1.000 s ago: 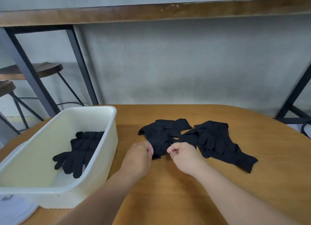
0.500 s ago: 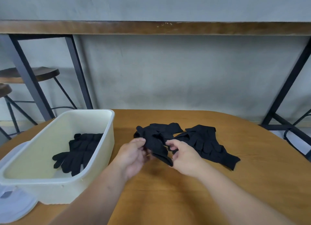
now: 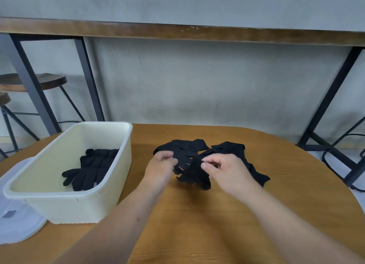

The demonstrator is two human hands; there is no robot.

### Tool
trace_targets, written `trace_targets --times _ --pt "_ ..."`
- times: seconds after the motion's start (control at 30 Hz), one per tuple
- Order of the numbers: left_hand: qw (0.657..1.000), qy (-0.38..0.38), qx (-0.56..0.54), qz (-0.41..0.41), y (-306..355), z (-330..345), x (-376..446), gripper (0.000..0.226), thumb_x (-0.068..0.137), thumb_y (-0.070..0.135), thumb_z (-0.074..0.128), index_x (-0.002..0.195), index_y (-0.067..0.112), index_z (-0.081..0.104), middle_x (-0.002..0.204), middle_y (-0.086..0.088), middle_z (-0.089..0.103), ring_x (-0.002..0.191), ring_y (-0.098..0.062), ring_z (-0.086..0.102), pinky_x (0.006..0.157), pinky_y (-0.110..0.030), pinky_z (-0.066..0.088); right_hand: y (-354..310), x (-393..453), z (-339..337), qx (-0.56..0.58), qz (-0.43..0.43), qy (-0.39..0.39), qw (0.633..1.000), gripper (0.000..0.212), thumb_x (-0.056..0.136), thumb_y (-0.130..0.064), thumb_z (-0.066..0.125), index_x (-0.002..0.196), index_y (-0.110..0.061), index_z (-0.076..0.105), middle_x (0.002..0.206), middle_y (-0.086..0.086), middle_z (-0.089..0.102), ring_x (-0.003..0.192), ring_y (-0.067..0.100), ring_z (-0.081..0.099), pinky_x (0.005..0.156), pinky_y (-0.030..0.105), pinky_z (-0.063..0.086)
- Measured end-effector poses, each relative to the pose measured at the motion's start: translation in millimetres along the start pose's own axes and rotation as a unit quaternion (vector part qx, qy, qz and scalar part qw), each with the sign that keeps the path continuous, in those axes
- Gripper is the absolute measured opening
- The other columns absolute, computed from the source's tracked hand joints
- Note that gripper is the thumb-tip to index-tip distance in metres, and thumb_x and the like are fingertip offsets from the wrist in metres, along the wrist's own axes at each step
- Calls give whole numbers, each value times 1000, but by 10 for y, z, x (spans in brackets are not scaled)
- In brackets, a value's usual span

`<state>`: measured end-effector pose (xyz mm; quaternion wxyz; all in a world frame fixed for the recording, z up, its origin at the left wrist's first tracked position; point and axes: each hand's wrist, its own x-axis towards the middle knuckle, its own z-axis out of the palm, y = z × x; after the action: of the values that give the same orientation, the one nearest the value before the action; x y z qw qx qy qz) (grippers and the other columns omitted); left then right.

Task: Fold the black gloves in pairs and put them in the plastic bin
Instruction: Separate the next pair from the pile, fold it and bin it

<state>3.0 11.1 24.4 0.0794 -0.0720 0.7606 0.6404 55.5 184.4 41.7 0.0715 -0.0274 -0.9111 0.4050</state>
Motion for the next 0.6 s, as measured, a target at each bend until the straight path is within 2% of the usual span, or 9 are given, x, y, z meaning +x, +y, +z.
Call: trace_targets --times 0.03,0.1,0.17,0.23,0.27,0.4,0.47,0.53,0.6 --pt "997 -36 41 51 78 -21 -48 30 92 15 59 119 27 60 110 8 60 93 -8 58 72 -21 45 -28 28 -72 -5 3 -15 1000 11 94 -29 62 98 -33 72 73 -16 67 64 -7 64 56 6 42" --pt "981 -137 90 104 214 -38 -89 37 88 13 64 121 29 61 112 13 62 90 -3 60 65 -16 45 -95 99 -190 -15 8 -50 999 9 94 -29 62 98 -30 71 67 -14 65 52 -9 59 49 5 37" --pt "966 -183 135 127 314 -24 -99 31 86 18 69 116 28 66 105 9 67 84 -5 63 69 -21 53 -163 154 -284 -22 15 -85 996 8 93 -29 64 95 -30 72 66 -11 65 49 -5 57 53 13 42" --pt "958 -168 175 153 390 -1 -86 18 86 24 71 104 26 71 93 5 71 77 -10 67 78 -36 56 -239 204 -363 -41 13 -99 994 6 92 -31 66 92 -32 72 68 -8 68 53 1 57 56 21 46" --pt "956 -157 184 165 426 15 -81 13 87 26 71 99 26 71 89 5 72 75 -11 67 77 -38 57 -270 228 -399 -52 6 -93 994 6 91 -31 66 91 -32 72 69 -8 69 55 2 57 56 20 45" --pt "959 -88 158 218 591 46 -125 6 88 25 69 90 30 73 80 6 72 67 -12 66 59 -23 54 -364 240 -488 -50 -49 0 998 9 91 -28 67 87 -33 72 66 -17 65 58 -8 57 53 10 37" --pt "953 -60 155 252 618 37 -160 11 88 25 70 83 35 72 81 4 72 63 -15 67 54 -27 56 -382 153 -502 -37 -88 41 995 11 91 -26 66 87 -34 73 67 -18 67 60 -4 62 52 11 44" --pt "941 -59 142 301 516 -3 -193 19 87 19 70 80 37 71 89 8 70 66 -12 69 57 -33 59 -349 25 -447 -11 -124 44 991 13 90 -21 67 86 -32 73 71 -13 69 56 2 64 49 17 48" --pt "916 -73 171 354 262 -50 -236 21 84 13 72 83 34 73 94 14 66 76 -5 67 69 -20 54 -216 -113 -310 -36 -146 23 988 13 88 -19 70 88 -32 74 81 -13 67 63 0 62 58 16 47"
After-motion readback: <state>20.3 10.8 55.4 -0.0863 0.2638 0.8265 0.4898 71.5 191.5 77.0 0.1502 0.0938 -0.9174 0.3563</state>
